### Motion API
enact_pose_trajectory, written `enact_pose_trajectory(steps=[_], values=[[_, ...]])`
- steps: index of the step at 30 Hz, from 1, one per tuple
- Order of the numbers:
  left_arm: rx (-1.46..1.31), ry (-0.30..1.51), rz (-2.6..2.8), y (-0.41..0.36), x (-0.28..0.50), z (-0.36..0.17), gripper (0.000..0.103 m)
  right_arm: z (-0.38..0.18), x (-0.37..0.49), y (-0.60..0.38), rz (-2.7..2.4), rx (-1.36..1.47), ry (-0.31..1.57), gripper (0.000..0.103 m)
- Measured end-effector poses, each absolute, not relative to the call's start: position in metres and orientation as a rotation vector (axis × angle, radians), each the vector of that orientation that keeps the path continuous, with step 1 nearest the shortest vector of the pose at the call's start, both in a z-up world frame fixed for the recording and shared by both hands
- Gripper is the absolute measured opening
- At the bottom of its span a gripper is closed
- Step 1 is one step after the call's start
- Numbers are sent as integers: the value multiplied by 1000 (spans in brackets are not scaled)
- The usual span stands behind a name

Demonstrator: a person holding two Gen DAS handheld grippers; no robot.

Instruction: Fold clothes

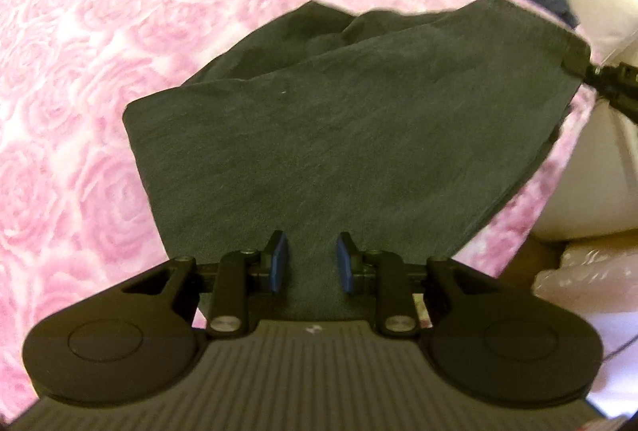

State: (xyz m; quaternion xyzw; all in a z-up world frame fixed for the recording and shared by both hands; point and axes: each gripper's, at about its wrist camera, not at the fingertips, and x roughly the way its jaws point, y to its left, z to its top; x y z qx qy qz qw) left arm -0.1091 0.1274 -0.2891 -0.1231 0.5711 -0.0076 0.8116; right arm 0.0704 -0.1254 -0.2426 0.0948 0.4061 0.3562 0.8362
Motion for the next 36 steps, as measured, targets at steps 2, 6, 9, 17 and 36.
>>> enact_pose_trajectory(steps=[2, 6, 9, 17, 36], values=[[-267, 1209, -36, 122, -108, -290, 23, -230, 68, -131, 756, 162, 758, 9], [-239, 1232, -49, 110, -100, -304, 23, -251, 82, -143, 691, 209, 822, 9], [-207, 1235, -48, 106, -99, -309, 23, -268, 93, -151, 647, 247, 884, 9], [-242, 1223, -65, 102, -98, -313, 22, -292, 107, -162, 544, 266, 954, 10], [-73, 1320, -108, 111, -133, -321, 27, -307, 87, -124, 343, -75, 965, 39]])
